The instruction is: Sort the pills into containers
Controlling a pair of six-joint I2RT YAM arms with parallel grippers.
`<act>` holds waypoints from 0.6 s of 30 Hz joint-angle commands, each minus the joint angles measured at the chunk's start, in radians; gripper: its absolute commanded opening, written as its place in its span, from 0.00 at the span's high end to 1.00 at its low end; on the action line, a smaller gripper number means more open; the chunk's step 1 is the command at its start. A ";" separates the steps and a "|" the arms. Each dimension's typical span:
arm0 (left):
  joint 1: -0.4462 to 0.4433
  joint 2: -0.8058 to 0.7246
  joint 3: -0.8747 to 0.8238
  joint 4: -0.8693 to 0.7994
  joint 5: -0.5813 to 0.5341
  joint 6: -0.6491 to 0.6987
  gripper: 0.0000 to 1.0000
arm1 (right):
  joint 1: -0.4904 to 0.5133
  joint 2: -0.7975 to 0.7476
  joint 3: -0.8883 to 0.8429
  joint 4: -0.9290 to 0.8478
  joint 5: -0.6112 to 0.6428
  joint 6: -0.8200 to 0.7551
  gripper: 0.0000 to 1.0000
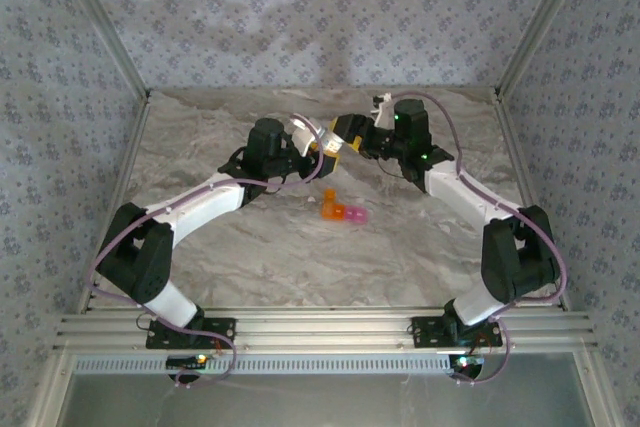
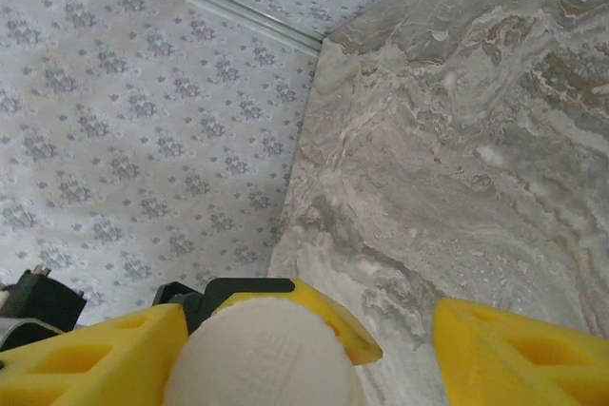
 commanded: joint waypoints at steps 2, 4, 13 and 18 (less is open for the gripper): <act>-0.007 0.013 0.035 0.039 0.020 0.008 1.00 | 0.006 0.010 0.033 0.028 -0.006 -0.007 0.44; -0.007 0.014 0.035 0.043 0.020 0.004 1.00 | 0.002 0.009 0.026 0.047 -0.017 -0.018 0.54; 0.023 0.005 0.016 0.098 0.083 -0.066 1.00 | -0.079 -0.032 -0.100 0.262 -0.128 -0.090 0.67; 0.037 0.002 0.012 0.107 0.160 -0.091 1.00 | -0.117 -0.057 -0.098 0.240 -0.190 -0.154 0.68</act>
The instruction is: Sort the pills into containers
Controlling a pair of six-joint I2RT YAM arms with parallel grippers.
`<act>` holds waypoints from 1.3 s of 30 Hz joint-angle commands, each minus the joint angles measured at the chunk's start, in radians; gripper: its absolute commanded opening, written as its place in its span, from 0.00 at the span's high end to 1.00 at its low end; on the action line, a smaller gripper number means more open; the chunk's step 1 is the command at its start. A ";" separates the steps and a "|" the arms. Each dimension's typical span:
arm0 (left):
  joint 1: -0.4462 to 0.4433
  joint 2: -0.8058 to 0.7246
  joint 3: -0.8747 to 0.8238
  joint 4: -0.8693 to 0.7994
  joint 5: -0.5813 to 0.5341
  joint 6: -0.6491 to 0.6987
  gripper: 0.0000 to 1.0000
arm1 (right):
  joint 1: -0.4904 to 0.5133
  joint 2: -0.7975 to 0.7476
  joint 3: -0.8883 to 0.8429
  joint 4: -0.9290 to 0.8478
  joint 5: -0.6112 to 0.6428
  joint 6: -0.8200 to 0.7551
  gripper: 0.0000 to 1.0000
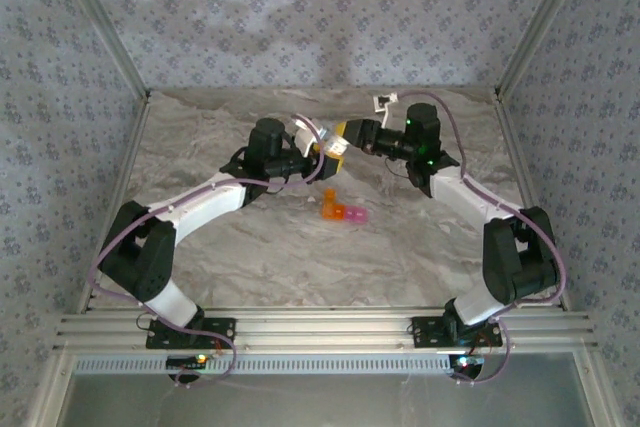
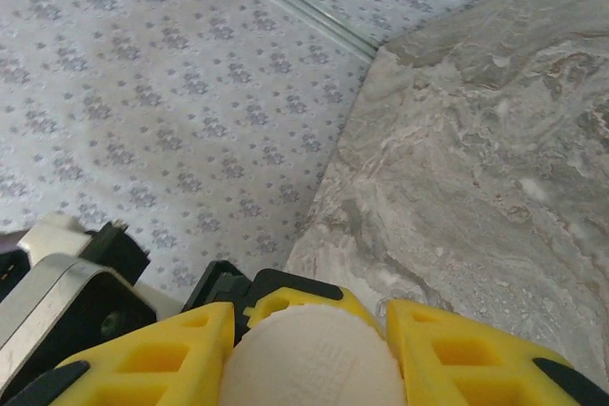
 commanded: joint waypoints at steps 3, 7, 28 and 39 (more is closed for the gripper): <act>0.033 -0.009 0.010 0.058 0.081 -0.032 1.00 | -0.066 -0.045 0.009 -0.027 -0.038 -0.126 0.68; 0.037 -0.001 0.006 0.067 0.102 -0.041 1.00 | -0.068 -0.038 0.033 -0.081 -0.058 -0.168 0.68; 0.037 -0.045 -0.046 0.023 -0.004 0.000 1.00 | -0.084 -0.119 -0.019 -0.333 0.190 -0.184 0.67; 0.036 -0.111 -0.126 -0.069 -0.040 0.013 1.00 | -0.084 -0.128 -0.134 -0.609 0.550 -0.377 0.67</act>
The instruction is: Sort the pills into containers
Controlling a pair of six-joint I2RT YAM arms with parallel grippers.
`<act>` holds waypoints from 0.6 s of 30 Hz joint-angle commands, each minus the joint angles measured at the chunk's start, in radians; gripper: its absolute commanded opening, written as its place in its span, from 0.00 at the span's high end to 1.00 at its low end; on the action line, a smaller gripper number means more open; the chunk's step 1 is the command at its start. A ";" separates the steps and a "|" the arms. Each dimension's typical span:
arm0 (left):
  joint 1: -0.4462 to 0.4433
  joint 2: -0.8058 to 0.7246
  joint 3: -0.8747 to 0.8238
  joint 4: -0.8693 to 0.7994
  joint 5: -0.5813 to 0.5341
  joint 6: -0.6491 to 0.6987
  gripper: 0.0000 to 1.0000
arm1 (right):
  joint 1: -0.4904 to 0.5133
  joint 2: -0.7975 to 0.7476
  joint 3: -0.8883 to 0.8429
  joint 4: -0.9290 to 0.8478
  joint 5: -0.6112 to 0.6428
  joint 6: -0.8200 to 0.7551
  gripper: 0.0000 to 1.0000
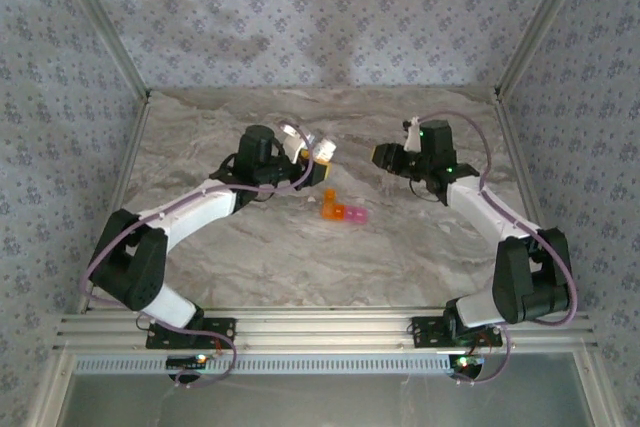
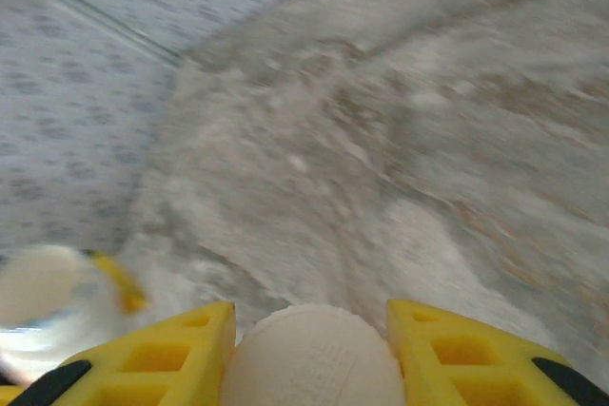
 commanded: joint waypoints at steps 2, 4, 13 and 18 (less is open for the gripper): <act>0.001 -0.046 -0.044 -0.018 -0.007 0.002 1.00 | 0.001 0.001 -0.057 -0.080 0.188 -0.071 0.67; 0.001 -0.049 -0.059 -0.019 -0.011 -0.013 1.00 | 0.002 0.015 -0.074 -0.064 0.216 -0.074 0.67; -0.004 -0.062 -0.089 -0.041 -0.043 -0.039 1.00 | 0.018 0.116 -0.088 -0.047 0.396 -0.094 0.71; -0.010 -0.054 -0.072 -0.084 -0.038 -0.046 1.00 | 0.019 0.172 -0.088 -0.047 0.455 -0.072 0.71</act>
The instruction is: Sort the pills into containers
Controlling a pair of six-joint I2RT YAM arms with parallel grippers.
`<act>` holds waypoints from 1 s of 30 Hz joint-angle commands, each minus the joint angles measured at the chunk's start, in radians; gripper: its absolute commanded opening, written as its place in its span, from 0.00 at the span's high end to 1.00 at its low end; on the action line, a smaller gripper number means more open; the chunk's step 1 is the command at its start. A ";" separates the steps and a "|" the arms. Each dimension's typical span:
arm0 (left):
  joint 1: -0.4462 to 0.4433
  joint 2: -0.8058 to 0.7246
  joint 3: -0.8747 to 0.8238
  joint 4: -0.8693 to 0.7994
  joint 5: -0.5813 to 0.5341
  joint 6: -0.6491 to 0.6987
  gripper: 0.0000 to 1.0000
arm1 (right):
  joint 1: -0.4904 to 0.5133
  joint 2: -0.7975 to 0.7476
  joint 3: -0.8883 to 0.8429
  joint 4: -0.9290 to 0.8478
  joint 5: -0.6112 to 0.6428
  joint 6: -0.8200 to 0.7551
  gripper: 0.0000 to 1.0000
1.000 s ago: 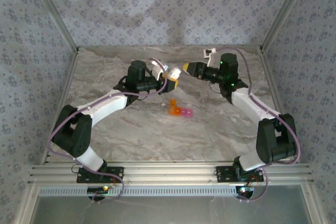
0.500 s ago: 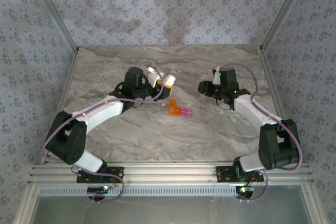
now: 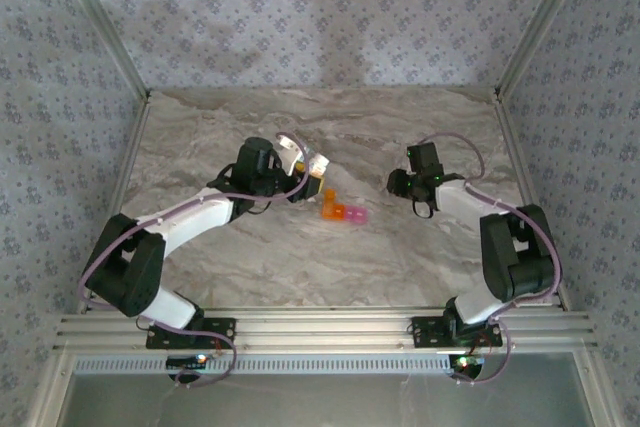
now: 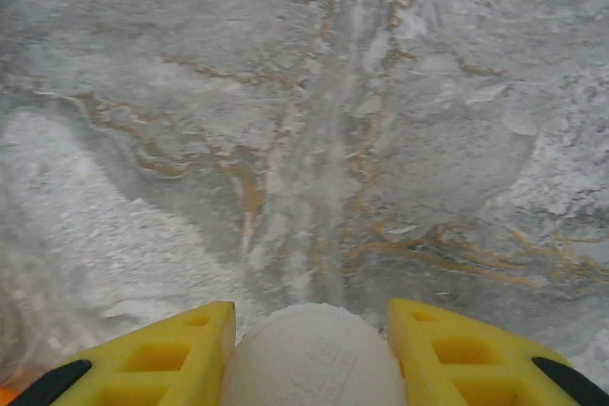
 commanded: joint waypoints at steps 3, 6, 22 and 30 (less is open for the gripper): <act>-0.017 -0.031 0.004 -0.036 -0.006 -0.004 1.00 | 0.008 0.056 -0.005 0.003 0.091 0.014 0.70; -0.021 -0.044 -0.010 -0.041 -0.017 -0.005 1.00 | 0.013 0.085 -0.004 0.004 0.091 0.030 0.67; -0.062 -0.085 -0.052 -0.123 -0.069 0.011 1.00 | 0.026 0.063 -0.028 0.000 0.026 0.029 0.35; -0.080 -0.116 -0.074 -0.230 -0.102 0.042 1.00 | 0.037 -0.087 -0.011 -0.060 -0.107 0.005 0.29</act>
